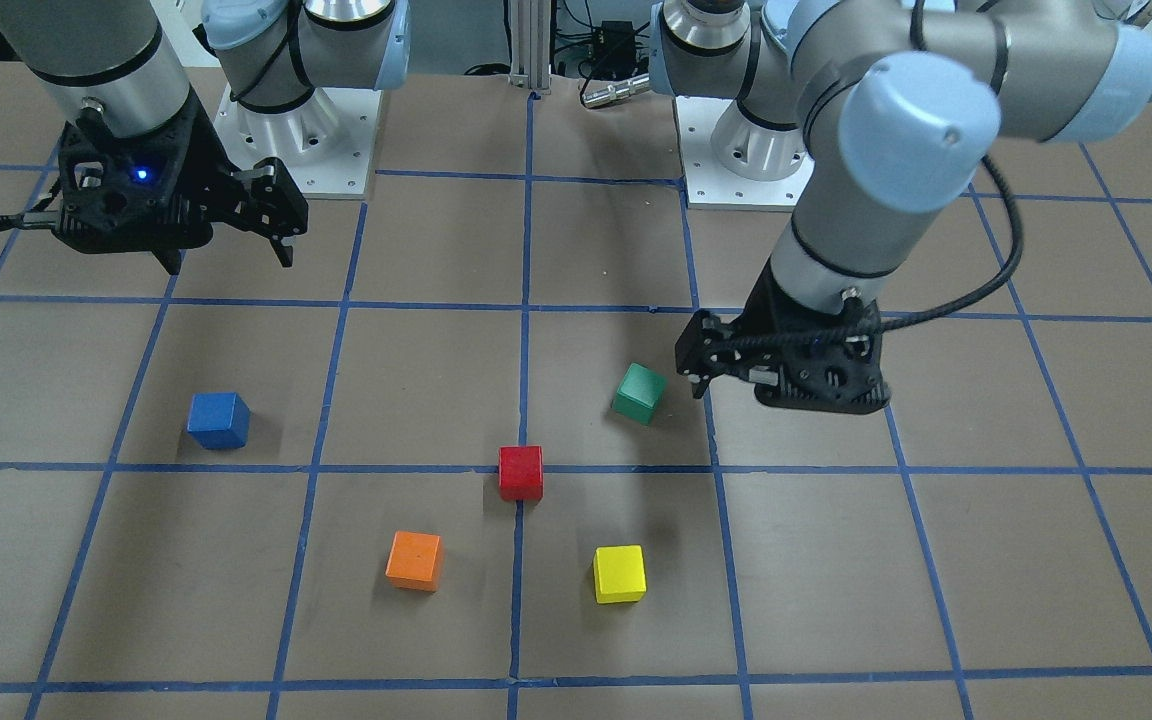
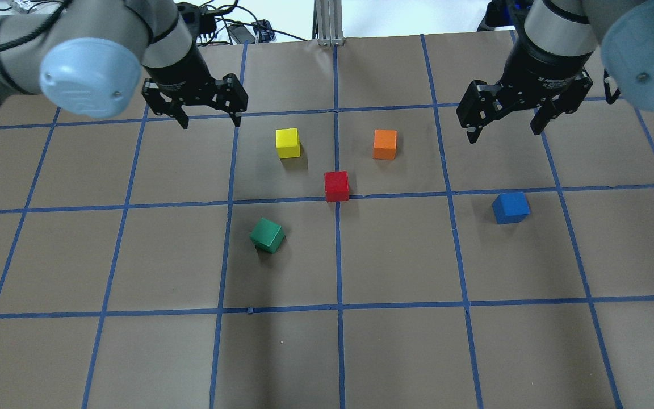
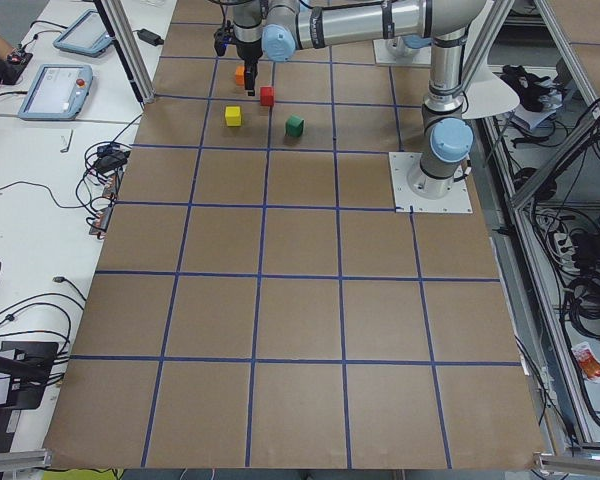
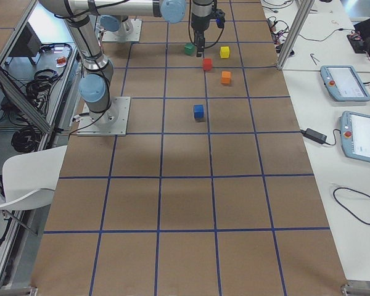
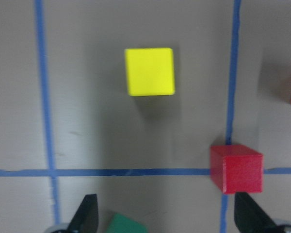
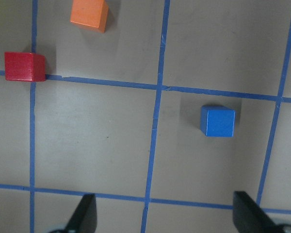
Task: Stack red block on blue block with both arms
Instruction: 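Reach the right gripper to the red cube and grasp it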
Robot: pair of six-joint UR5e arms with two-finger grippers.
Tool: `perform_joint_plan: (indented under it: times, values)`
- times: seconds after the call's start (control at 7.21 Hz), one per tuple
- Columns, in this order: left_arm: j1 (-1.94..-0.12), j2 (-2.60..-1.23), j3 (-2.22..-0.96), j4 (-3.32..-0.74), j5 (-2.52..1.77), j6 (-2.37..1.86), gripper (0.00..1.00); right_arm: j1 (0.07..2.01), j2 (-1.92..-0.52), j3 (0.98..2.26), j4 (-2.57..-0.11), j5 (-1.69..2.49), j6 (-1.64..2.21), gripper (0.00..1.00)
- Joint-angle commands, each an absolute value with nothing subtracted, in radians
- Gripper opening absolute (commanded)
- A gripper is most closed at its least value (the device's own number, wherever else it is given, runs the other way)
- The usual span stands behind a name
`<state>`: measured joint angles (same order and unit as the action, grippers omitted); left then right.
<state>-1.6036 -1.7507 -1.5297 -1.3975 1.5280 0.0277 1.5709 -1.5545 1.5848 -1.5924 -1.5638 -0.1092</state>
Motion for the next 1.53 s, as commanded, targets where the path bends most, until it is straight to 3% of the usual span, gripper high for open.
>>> perform_joint_plan:
  times: [0.0,0.28,1.39]
  values:
    - [-1.571,-1.623,-1.529,-1.492,1.526,0.095,1.0,1.624,-1.485,1.585,-1.679,-1.562,-0.051,1.0]
    - [-1.577,-1.56,-1.551,-1.505,1.546,0.115,1.0,1.721,-1.383,1.582,-1.802,-1.565,0.052,1.0]
    - [-1.56,-1.548,-1.548,-1.506,1.571,0.149,1.0,1.902,-1.111,1.58,-2.085,-1.551,0.25,1.0]
